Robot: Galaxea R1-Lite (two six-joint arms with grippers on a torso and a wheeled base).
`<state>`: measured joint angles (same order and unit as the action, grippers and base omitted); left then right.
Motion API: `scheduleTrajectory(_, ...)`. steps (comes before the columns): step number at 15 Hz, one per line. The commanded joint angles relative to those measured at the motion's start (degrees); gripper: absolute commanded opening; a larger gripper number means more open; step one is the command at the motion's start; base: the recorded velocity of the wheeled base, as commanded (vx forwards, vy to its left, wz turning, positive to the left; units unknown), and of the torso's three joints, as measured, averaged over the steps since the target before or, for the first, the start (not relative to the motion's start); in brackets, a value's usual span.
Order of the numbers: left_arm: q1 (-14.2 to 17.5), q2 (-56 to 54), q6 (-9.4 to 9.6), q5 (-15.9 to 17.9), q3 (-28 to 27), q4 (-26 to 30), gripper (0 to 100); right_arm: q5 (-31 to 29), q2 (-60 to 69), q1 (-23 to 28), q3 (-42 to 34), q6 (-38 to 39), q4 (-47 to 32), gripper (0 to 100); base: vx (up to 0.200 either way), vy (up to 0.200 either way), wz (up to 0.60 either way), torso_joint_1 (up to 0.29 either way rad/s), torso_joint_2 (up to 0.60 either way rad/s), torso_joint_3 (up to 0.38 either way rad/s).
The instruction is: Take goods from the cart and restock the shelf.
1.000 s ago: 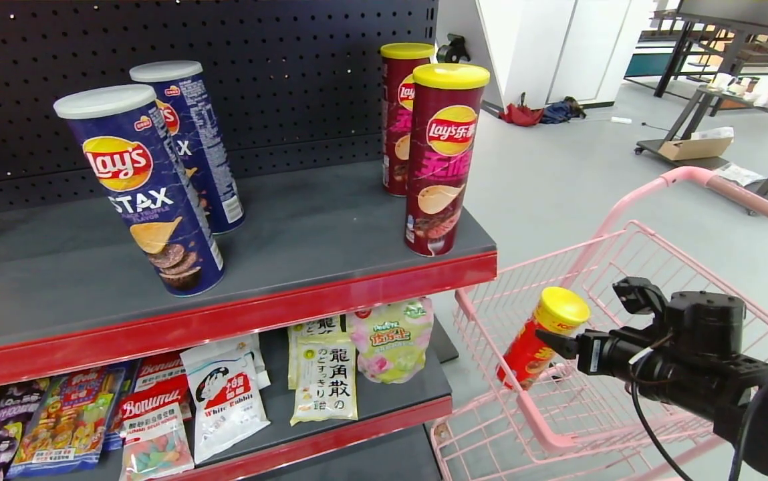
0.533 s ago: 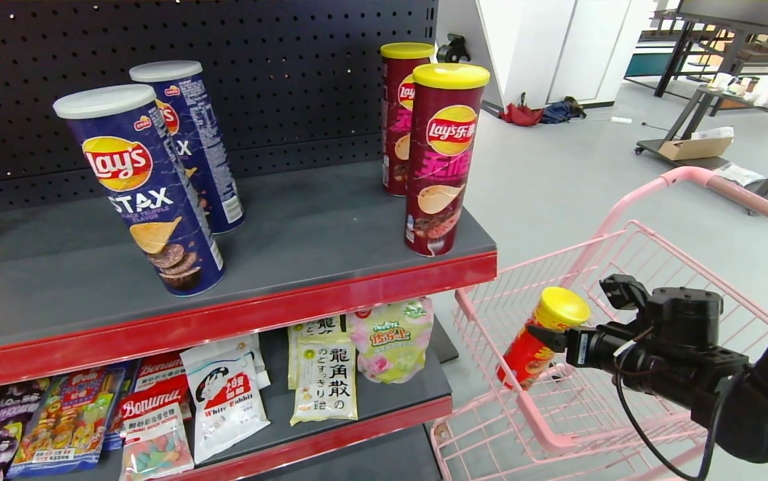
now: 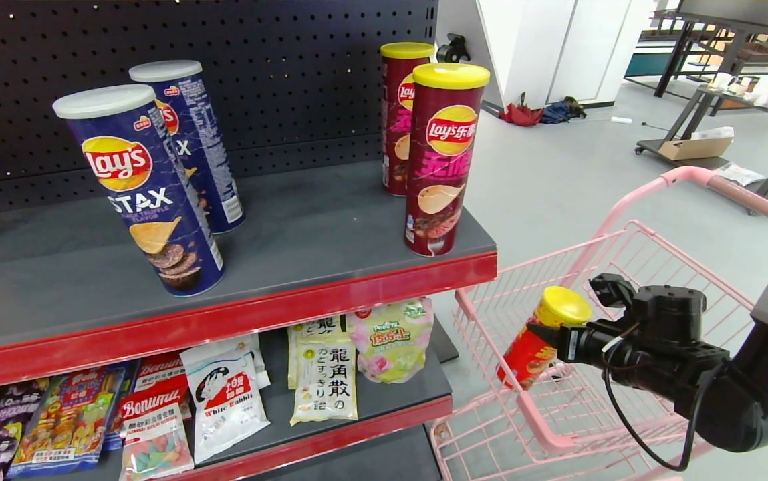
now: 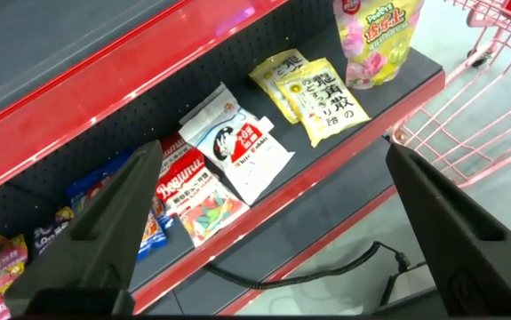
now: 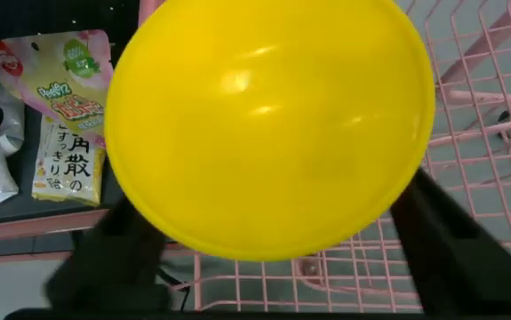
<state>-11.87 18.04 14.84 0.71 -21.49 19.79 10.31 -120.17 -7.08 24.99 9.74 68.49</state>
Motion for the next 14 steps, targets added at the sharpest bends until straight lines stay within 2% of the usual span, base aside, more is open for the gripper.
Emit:
scheduleTrajectory(1,0.0,0.2,0.02,0.0,0.0,0.0,100,0.1,-0.9,-0.1,0.7,0.3,0.2,0,0.000,0.000,0.00,0.000,0.00,0.000)
scheduleTrajectory(5,0.0,0.3,0.02,0.0,-0.1,0.0,100,-0.3,-1.1,-0.5,-1.3,-0.1,0.8,0,0.000,0.000,0.00,0.000,0.00,0.000)
scheduleTrajectory(6,0.0,0.5,0.02,0.1,-0.1,0.0,100,-0.6,0.6,-0.3,-2.1,-0.4,3.8,0,0.000,0.000,0.00,0.000,0.00,0.000)
scheduleTrajectory(8,0.0,0.3,0.02,0.1,-0.1,-0.1,100,-0.6,5.8,0.8,-1.7,-2.1,4.3,0,0.000,0.000,0.00,0.000,0.00,0.000)
scheduleTrajectory(11,0.0,-0.1,0.02,-0.6,-0.1,-1.0,100,-0.4,16.9,1.6,-2.0,-5.1,-2.6,0,0.000,0.000,0.00,0.000,0.00,0.000)
scheduleTrajectory(14,0.0,0.1,0.02,-1.9,0.0,-2.6,100,-0.5,31.0,1.7,-0.1,-8.7,-15.1,0,0.000,0.000,0.00,0.000,0.00,0.000)
